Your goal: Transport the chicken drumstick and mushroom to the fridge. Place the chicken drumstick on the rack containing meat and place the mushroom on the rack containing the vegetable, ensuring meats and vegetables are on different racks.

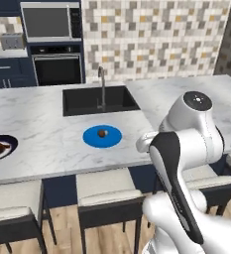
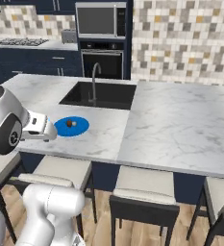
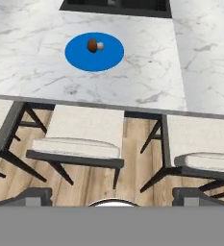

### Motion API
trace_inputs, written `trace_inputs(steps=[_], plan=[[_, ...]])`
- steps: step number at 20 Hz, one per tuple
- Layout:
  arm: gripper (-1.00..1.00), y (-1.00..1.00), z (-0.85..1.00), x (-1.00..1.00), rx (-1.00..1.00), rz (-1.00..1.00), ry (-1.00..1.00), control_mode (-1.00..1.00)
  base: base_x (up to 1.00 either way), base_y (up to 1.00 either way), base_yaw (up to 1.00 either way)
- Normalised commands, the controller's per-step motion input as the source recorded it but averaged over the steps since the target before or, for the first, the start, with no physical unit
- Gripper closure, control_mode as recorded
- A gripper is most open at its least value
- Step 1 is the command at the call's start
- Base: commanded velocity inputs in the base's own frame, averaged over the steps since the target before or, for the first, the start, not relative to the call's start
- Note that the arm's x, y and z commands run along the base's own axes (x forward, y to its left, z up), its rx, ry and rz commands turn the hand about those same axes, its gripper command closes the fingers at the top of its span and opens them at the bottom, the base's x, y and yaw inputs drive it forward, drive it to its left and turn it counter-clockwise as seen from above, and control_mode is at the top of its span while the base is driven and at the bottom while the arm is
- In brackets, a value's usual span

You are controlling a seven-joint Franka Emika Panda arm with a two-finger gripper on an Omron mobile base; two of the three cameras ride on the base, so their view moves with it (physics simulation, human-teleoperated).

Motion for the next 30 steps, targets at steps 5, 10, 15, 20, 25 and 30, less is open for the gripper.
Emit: trace_inputs(steps=[5,10,15,20,25,30], plan=[[-1.0,0.0,0.0,0.0,0.0,0.0,0.0,1.0,0.33,0.66,0.0],[-1.0,0.0,0.0,0.0,0.0,0.0,0.0,1.0,0.95,-0.09,0.02],[-1.0,0.0,0.0,0.0,0.0,0.0,0.0,1.0,1.0,-0.66,0.12],[-1.0,-0.47,-0.07,0.6,0.11,0.09,0.0,-1.0,0.4,-0.28,0.05],[-1.0,-0.61,-0.12,0.64,0.03,0.27,0.0,-1.0,0.0,0.0,0.0],[-1.0,-0.29,-0.17,0.59,0.0,0.38,0.0,-1.0,0.0,0.0,0.0]])
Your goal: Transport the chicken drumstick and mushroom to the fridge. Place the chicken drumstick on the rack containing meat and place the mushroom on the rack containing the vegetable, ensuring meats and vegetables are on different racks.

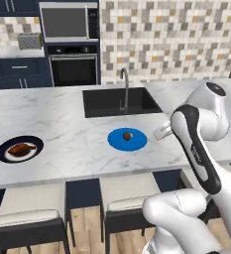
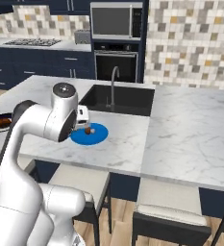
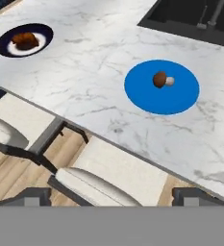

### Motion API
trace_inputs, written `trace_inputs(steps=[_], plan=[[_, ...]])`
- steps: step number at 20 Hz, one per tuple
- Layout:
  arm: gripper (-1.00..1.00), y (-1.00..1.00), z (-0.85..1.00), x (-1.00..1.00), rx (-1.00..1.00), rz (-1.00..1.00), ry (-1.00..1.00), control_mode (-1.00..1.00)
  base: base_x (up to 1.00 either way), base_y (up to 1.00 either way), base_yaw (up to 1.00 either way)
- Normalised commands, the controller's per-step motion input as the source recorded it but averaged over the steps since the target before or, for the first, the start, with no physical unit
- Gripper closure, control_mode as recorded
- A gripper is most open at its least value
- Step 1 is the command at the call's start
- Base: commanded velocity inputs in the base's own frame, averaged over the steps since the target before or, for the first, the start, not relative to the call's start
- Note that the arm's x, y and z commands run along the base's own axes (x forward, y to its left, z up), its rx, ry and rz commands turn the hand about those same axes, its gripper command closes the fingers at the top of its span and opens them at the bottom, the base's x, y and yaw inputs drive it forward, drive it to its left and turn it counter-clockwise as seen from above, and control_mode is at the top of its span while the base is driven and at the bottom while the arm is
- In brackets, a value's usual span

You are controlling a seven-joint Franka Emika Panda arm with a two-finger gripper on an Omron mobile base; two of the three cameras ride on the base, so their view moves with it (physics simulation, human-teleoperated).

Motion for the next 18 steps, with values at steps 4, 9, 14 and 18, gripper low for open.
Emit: trace_inputs(steps=[4,9,14,18], plan=[[-1.0,-0.32,-0.22,0.46,-0.04,0.53,-0.02,-1.0,0.0,0.0,0.0],[-1.0,-0.25,-0.25,0.48,-0.04,0.54,-0.07,-1.0,0.0,0.0,0.0],[-1.0,-0.1,-0.29,0.54,-0.06,0.52,-0.09,-1.0,0.0,0.0,0.0],[-1.0,-0.06,-0.27,0.46,-0.09,0.44,-0.06,-1.0,0.0,0.0,0.0]])
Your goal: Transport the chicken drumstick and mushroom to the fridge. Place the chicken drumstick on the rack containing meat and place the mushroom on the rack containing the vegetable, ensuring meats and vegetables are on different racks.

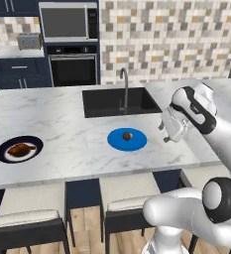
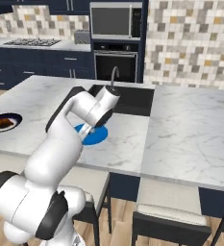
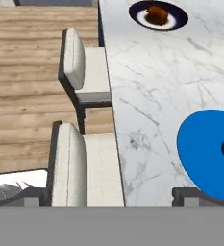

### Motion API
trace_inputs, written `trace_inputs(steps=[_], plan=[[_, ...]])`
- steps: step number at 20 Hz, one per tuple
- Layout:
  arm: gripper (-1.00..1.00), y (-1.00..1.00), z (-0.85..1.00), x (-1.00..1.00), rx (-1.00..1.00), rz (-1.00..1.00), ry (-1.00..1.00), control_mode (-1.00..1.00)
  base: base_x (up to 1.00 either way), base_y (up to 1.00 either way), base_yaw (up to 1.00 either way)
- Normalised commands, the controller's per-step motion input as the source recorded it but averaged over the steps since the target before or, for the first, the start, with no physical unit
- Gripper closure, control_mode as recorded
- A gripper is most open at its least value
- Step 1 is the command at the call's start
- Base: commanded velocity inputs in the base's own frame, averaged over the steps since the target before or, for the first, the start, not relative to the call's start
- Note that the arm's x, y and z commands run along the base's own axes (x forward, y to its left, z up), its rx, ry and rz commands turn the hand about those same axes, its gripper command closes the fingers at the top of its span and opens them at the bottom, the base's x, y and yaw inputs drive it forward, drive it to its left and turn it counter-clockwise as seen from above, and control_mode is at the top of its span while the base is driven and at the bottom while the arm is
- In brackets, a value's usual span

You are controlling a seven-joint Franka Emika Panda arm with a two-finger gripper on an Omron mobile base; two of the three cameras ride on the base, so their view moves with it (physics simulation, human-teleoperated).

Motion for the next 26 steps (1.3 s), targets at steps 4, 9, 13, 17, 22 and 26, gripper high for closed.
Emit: trace_inputs(steps=[4,9,13,17,22,26], plan=[[-1.0,0.0,-0.21,0.37,-0.12,0.32,-0.09,-1.0,0.0,0.0,0.0],[-1.0,0.0,-0.21,0.41,-0.08,0.11,-0.11,-1.0,0.0,0.0,0.0],[-1.0,0.06,-0.24,0.49,-0.04,0.06,-0.07,-1.0,0.0,0.0,0.0],[-1.0,0.11,-0.27,0.56,0.0,0.06,-0.01,-1.0,0.0,0.0,0.0],[-1.0,0.15,-0.28,0.58,0.0,0.04,0.0,-1.0,0.0,0.0,0.0],[-1.0,0.18,-0.19,0.52,0.0,0.02,0.0,-1.0,0.0,0.0,0.0]])
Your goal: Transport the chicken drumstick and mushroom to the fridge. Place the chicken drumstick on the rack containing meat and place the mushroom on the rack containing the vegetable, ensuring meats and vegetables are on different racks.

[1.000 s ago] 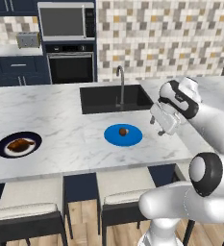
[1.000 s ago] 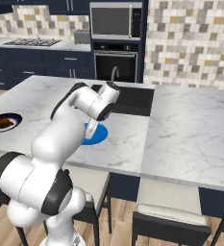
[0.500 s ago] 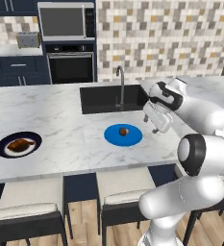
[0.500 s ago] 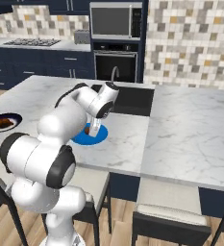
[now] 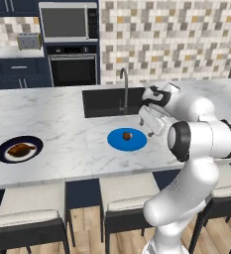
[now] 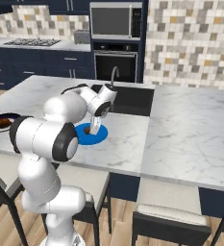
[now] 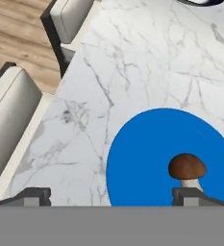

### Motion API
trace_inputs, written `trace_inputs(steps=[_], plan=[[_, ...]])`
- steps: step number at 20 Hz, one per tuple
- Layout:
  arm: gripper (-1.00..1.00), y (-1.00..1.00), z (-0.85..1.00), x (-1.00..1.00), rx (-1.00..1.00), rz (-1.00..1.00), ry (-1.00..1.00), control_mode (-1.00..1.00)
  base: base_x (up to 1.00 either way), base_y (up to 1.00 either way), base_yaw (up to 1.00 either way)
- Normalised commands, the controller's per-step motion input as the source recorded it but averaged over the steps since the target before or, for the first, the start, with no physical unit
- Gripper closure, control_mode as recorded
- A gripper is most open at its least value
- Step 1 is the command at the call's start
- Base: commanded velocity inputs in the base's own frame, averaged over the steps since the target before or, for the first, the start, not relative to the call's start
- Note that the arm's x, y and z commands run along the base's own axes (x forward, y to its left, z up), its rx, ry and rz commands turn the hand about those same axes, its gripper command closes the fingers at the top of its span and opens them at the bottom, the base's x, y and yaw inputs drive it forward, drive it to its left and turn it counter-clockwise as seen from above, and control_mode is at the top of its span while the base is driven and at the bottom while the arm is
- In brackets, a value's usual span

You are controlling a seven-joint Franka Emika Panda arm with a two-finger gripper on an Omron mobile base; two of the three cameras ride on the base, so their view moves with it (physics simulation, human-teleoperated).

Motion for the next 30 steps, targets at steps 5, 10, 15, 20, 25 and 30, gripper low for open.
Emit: trace_inputs(steps=[5,10,15,20,25,30], plan=[[-1.0,0.12,-0.2,0.33,0.0,0.0,0.0,-1.0,0.0,0.0,0.0],[-1.0,0.0,-0.32,0.22,0.0,0.01,0.0,-1.0,0.0,0.0,0.0],[-1.0,0.11,-0.25,0.16,0.0,0.01,0.0,-1.0,0.0,0.0,0.0],[-1.0,0.2,-0.21,0.23,0.0,0.0,0.0,-1.0,0.0,0.0,0.0],[-1.0,0.06,-0.13,0.22,0.0,0.0,0.0,-1.0,0.0,0.0,0.0],[-1.0,0.0,-0.17,0.06,0.0,0.02,0.0,-1.0,0.0,0.0,0.0]])
